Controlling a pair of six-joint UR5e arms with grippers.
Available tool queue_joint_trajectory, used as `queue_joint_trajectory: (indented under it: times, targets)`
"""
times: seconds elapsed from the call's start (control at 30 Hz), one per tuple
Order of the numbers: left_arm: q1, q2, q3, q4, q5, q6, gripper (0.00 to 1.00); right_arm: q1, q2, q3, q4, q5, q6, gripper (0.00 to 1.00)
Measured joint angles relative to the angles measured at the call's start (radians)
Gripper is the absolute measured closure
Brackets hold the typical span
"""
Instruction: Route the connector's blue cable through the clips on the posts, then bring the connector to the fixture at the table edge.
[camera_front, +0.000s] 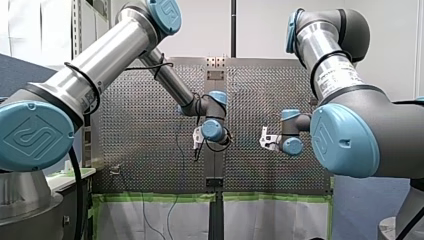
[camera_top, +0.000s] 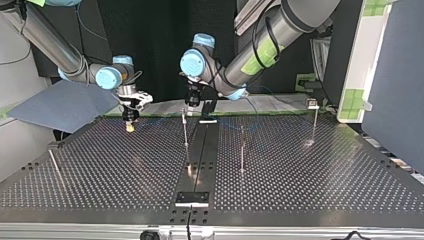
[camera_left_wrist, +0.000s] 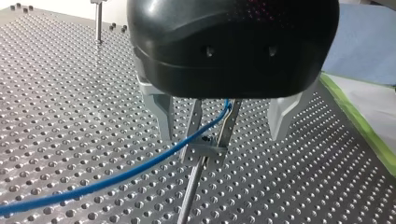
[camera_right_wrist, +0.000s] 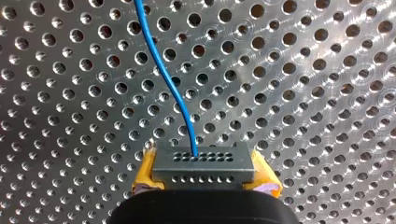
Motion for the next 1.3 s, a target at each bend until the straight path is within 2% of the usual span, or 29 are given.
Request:
queue_joint_trajectory:
  times: [1.3]
  targets:
    - [-0.01,0.008,0.0,-0.016,-0.015,0.004,0.0,0.0,0.001,0.0,0.0,0.0,0.0,1.0]
